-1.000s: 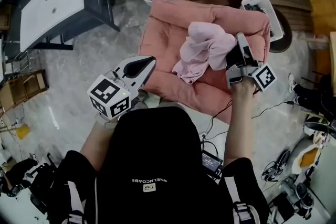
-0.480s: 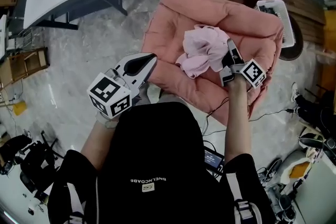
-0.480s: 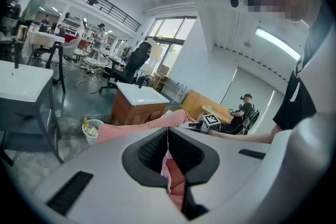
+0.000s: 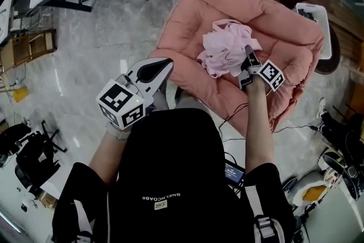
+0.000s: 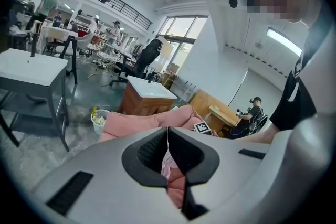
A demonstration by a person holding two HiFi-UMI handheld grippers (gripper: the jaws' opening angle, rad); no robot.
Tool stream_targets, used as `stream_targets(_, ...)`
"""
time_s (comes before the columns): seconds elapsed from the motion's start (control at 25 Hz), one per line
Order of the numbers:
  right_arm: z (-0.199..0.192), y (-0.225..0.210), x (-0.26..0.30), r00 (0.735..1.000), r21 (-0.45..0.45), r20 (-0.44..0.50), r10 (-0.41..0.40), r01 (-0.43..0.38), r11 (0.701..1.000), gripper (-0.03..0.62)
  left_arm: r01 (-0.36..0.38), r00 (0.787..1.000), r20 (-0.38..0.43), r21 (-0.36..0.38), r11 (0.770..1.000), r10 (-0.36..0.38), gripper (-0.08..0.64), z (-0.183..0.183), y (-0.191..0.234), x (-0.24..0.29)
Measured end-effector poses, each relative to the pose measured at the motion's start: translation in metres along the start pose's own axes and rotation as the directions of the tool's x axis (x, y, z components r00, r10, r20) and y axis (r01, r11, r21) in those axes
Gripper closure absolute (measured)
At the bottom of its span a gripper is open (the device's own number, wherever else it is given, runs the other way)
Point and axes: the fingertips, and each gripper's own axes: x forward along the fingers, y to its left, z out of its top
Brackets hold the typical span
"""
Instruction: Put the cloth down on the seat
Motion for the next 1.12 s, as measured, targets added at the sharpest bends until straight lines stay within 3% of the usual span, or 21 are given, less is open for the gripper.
stream_targets(0.48, -0.029, -0.076, 0.065, 0.99, 0.06, -0.077, -0.12, 0.125, 0.99, 0.568, -0.036, 0.998, -0.061, -0.057, 0.998, 0.033, 0.545, -0.036, 0.02, 0.006)
stream_targets(0.92, -0.037, -0.128, 0.112, 0.971, 0.155, -0.071, -0.229, 0.238, 0.959, 0.568, -0.039, 0.994, -0.105, -0.079, 0.996, 0.03, 0.545, -0.049, 0.042, 0.017)
stream_targets(1.12, -0.031, -0.138, 0.122, 0.968, 0.171, -0.057, -0.244, 0.251, 0.953, 0.566, -0.044, 0.993, -0.109, -0.084, 0.995, 0.034, 0.545, -0.052, 0.048, 0.017)
